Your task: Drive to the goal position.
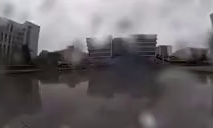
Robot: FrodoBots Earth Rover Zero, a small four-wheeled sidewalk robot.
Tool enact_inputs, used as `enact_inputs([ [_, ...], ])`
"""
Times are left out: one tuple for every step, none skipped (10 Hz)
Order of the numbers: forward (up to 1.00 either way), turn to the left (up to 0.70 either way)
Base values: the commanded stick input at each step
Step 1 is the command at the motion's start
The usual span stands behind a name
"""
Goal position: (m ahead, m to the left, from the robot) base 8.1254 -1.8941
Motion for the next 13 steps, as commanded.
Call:
enact_inputs([
  [1.0, 0.0],
  [1.0, 0.0],
  [1.0, 0.0],
  [1.0, 0.0],
  [1.0, 0.0],
  [1.0, 0.0],
  [1.0, 0.0],
  [1.0, 0.0],
  [1.0, 0.0],
  [1.0, 0.0],
  [1.0, 0.0],
  [1.0, 0.0],
  [1.0, 0.0],
])
